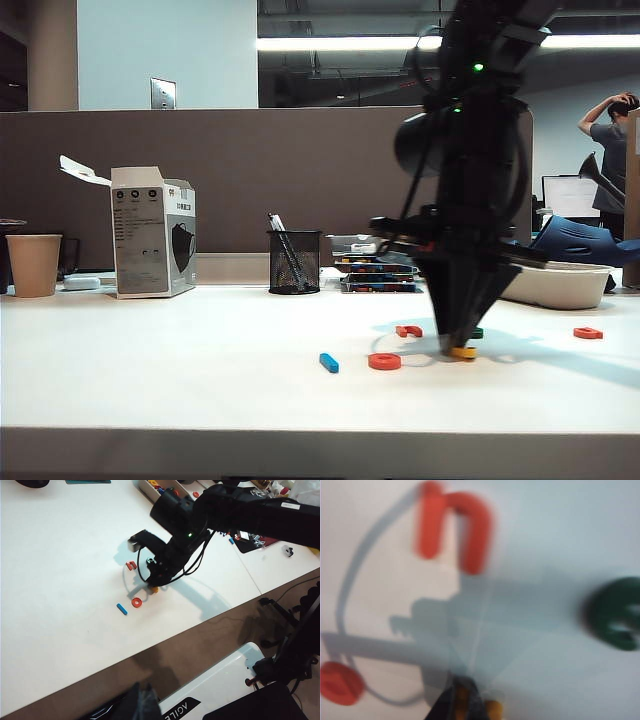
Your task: Select the appropriate letters from the row of letter magnets placed on the table to arrange into the word "love".
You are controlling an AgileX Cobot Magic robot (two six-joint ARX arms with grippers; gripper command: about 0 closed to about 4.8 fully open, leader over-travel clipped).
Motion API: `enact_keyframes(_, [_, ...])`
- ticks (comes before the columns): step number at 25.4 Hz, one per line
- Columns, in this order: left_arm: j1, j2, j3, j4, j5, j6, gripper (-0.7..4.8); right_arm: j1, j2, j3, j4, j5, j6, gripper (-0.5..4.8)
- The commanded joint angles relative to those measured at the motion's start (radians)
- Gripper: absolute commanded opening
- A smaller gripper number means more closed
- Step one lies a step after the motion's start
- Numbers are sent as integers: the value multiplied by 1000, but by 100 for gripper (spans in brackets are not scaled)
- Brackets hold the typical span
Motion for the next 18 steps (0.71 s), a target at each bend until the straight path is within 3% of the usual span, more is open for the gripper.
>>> enact_keyframes(1, [0,-2,2,5,2,2,-5,31,1,-5,2,-14,35,-6])
enact_keyframes(18, [0,-3,2,-23,4,2,-5,47,1,-9,-37,6,51,5])
